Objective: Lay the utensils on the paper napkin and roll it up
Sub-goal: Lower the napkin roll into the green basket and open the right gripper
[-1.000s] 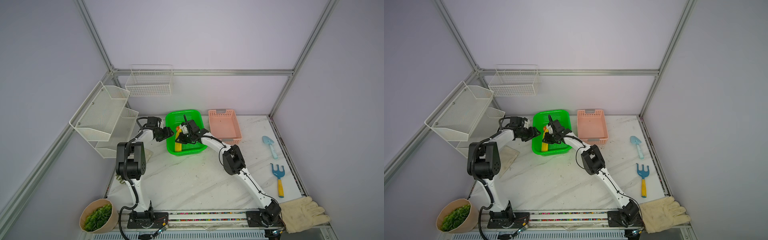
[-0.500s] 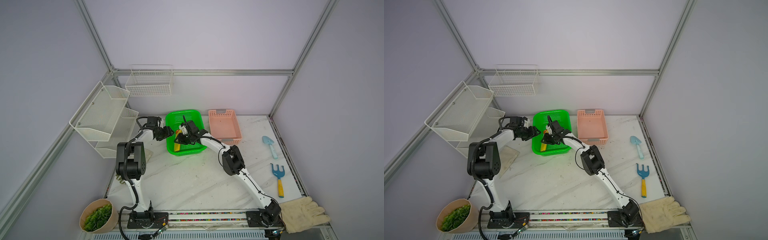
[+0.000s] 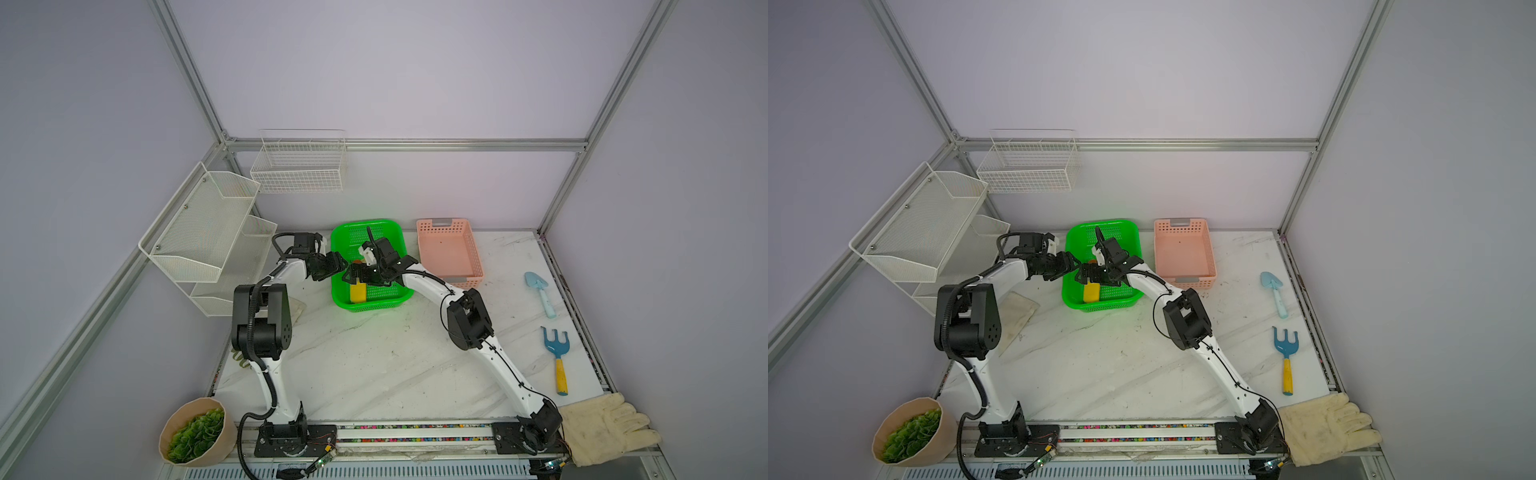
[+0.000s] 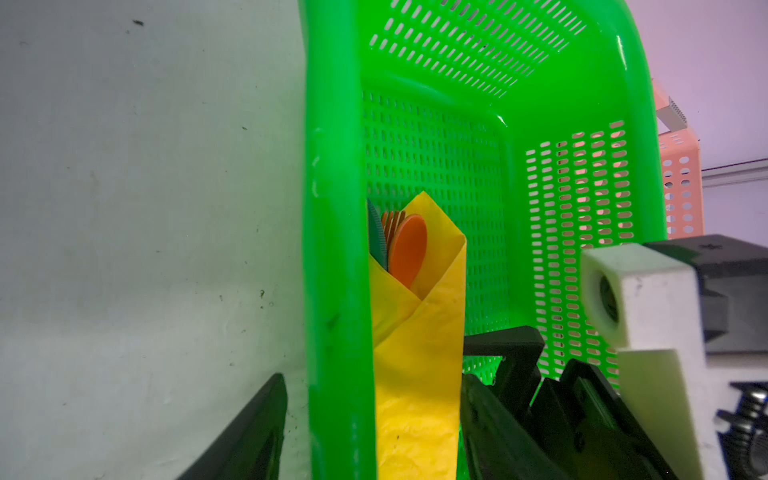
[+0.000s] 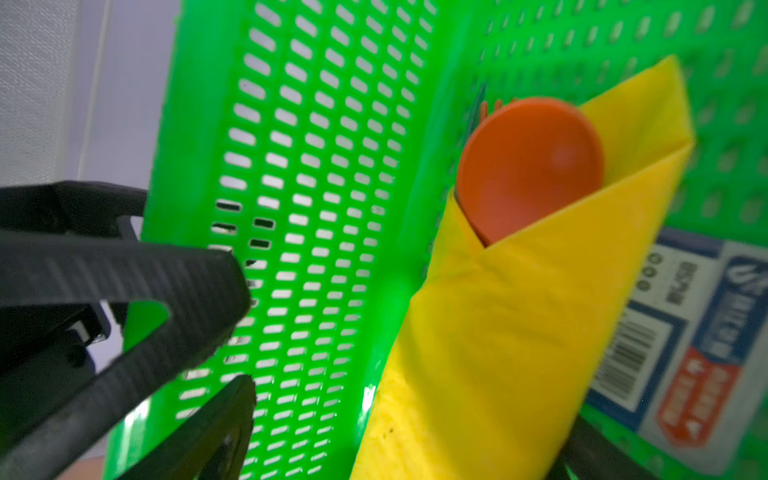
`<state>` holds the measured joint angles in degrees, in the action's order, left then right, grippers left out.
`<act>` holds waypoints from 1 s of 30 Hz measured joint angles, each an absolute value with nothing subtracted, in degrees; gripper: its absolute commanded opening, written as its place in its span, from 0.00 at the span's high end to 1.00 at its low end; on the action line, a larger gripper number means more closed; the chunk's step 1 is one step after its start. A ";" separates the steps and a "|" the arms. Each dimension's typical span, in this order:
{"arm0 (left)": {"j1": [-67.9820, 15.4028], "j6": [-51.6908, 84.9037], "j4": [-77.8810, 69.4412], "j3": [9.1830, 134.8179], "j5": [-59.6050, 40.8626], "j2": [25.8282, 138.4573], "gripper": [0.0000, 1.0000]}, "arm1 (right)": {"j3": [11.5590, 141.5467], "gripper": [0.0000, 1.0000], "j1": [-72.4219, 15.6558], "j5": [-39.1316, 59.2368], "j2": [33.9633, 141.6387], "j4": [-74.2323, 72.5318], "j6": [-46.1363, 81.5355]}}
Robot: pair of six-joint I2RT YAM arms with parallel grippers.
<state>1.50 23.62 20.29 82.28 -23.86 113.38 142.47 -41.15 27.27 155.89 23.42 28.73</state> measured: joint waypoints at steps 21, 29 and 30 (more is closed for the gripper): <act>1.50 24.51 20.21 82.28 -23.86 113.36 0.36 | 141.73 0.03 -40.80 14.35 153.29 31.79 25.15; 1.50 24.53 20.18 82.28 -23.86 113.36 0.36 | 142.26 0.03 -40.93 9.13 152.55 34.48 23.68; 1.50 24.53 20.18 82.28 -23.83 113.36 0.35 | 142.26 0.03 -40.93 8.47 152.24 34.81 23.55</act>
<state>1.50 24.53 20.18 82.28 -23.83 113.36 142.26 -40.93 8.47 152.24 34.81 23.55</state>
